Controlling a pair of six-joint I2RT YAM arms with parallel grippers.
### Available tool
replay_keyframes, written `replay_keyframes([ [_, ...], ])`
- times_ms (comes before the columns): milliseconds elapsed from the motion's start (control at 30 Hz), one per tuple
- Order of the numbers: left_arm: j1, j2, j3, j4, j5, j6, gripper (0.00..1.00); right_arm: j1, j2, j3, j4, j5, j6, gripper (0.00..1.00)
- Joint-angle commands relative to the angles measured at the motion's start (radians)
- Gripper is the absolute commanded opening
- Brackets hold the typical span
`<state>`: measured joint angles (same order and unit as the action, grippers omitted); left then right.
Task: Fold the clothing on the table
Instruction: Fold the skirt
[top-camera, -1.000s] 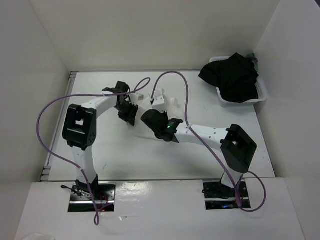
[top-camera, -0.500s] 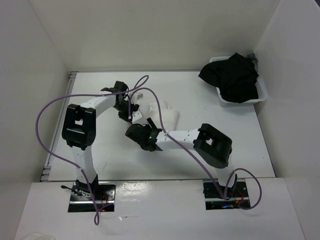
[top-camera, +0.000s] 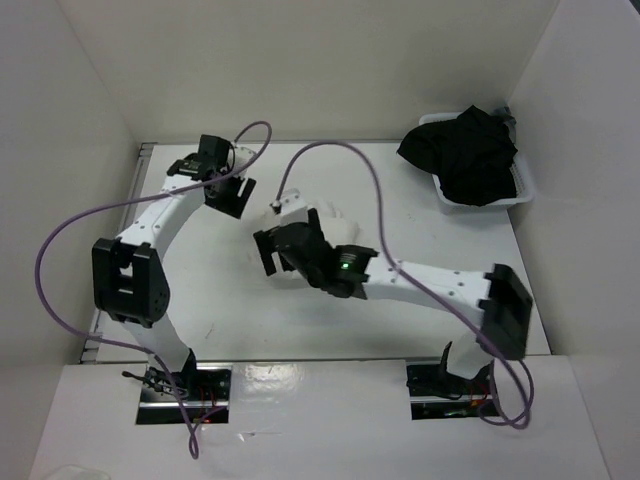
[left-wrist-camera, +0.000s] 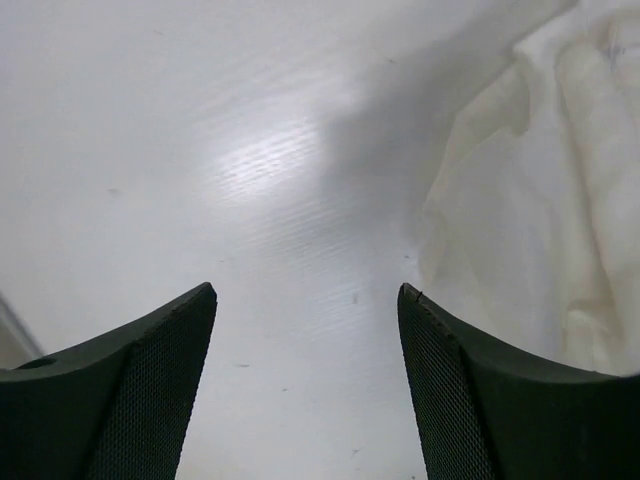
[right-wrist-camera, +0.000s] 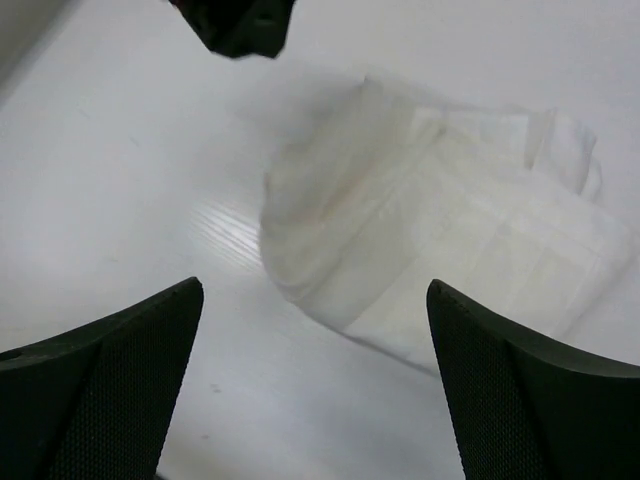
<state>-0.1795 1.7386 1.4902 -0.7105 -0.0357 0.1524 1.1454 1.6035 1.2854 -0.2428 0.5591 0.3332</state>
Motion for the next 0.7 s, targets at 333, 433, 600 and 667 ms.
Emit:
replay_keyframes([
  [333,-0.218,-0.093,0.007,-0.107,0.279,0.049,0.79,-0.321,-0.056,-0.195,0.059,-0.345,0.383,0.18],
  [433,-0.218,-0.084,-0.097,-0.035,0.345,0.049,0.77,-0.369,-0.001,-0.277,0.143,-0.418,0.480,0.11],
  [600,-0.239,-0.025,-0.203,0.087,0.242,0.027,0.77,-0.418,0.105,-0.311,0.195,-0.455,0.563,0.06],
  [667,-0.239,0.007,-0.234,0.133,0.220,0.027,0.76,-0.427,0.151,-0.279,0.195,-0.464,0.553,0.06],
])
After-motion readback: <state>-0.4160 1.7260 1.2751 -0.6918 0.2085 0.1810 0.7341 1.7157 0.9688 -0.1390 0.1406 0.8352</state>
